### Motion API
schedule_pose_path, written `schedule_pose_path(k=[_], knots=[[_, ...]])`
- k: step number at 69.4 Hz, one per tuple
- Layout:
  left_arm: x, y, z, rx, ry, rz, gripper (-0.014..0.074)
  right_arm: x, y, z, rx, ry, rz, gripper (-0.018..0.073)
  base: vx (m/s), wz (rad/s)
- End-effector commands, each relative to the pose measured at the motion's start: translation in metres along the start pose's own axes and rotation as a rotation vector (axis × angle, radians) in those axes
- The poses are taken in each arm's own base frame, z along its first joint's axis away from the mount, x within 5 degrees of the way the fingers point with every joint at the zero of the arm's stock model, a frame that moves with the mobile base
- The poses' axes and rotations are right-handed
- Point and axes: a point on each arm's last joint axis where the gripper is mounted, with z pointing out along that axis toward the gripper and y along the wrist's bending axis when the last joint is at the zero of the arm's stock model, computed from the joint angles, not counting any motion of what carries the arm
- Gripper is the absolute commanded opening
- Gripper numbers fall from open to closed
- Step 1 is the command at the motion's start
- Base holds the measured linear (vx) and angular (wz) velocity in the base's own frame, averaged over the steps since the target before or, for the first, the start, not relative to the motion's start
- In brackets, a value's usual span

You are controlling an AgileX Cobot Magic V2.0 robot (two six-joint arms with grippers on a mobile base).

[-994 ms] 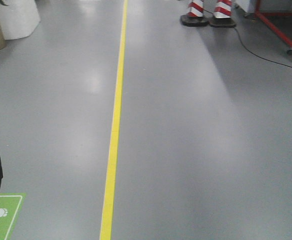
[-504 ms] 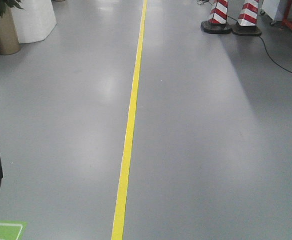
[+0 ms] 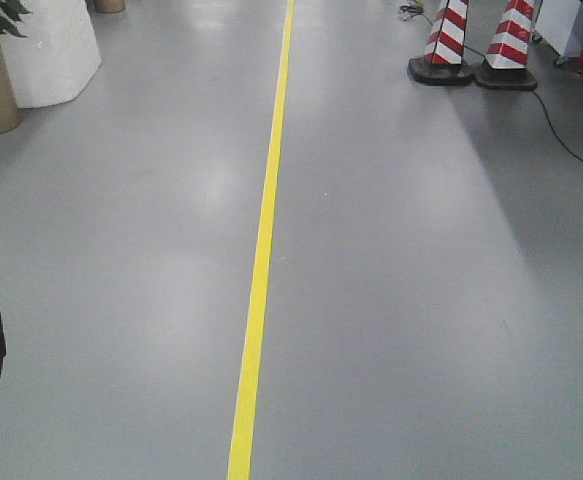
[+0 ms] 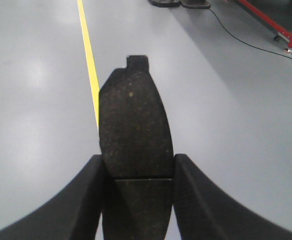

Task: Move and align brake pads A on conveyor
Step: 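Drive along the yellow floor line past the striped cones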

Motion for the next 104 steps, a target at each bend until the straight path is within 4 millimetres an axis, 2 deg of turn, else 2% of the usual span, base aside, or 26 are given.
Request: schedule_pose_path(k=[1, 104], knots=[[-0.0158, -0.0051, -0.004, 0.048, -0.104, 0.004, -0.0006, -0.0173, -0.0007, -0.0034, 0.007, -0.123, -0.016, -0.0004, 0.68, -0.01], [-0.0157, -0.0051, -0.004, 0.048, -0.103, 0.004, -0.0006, -0.0172, -0.0008, -0.0034, 0.007, -0.121, -0.016, -0.0004, 0.7, -0.04]])
